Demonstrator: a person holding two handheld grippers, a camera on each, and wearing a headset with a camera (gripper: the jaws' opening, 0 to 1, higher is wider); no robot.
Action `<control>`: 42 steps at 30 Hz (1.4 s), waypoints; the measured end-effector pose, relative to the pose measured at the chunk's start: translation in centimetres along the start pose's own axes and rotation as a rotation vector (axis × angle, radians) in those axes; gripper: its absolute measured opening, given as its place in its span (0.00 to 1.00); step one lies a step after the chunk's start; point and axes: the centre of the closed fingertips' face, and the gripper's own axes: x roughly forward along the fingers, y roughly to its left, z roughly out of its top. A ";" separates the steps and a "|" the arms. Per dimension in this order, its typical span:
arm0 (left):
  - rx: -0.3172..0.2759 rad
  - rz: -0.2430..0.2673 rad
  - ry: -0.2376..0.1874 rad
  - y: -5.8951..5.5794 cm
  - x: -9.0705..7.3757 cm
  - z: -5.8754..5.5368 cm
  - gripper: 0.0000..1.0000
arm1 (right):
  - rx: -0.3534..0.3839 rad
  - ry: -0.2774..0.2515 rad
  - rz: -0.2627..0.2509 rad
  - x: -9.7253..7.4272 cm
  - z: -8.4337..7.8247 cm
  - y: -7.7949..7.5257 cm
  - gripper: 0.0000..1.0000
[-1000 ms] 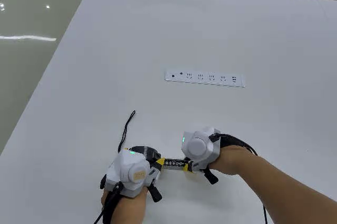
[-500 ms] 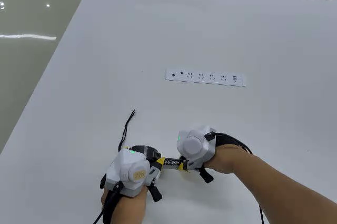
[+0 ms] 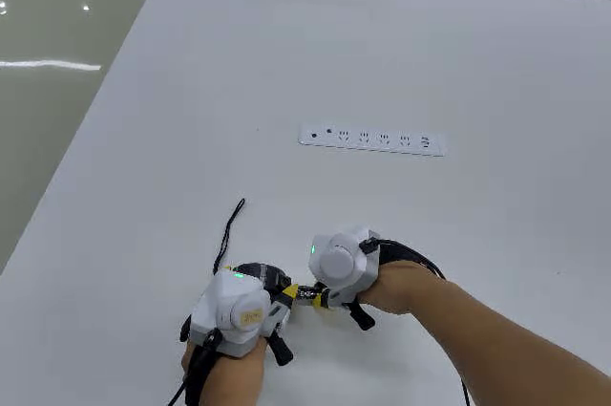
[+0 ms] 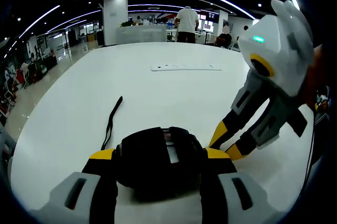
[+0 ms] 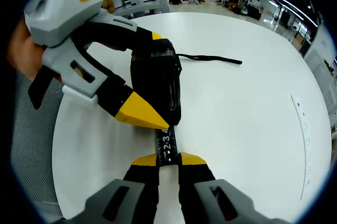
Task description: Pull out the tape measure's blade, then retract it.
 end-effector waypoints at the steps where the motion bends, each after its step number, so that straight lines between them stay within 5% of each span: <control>1: 0.000 0.000 0.000 0.0 0.0 0.0 0.59 | 0.008 -0.005 0.001 0.0 0.0 0.0 0.12; 42: -0.007 -0.015 -0.001 -0.1 -0.3 0.3 0.60 | -0.019 -0.078 0.019 1.3 3.0 0.3 0.12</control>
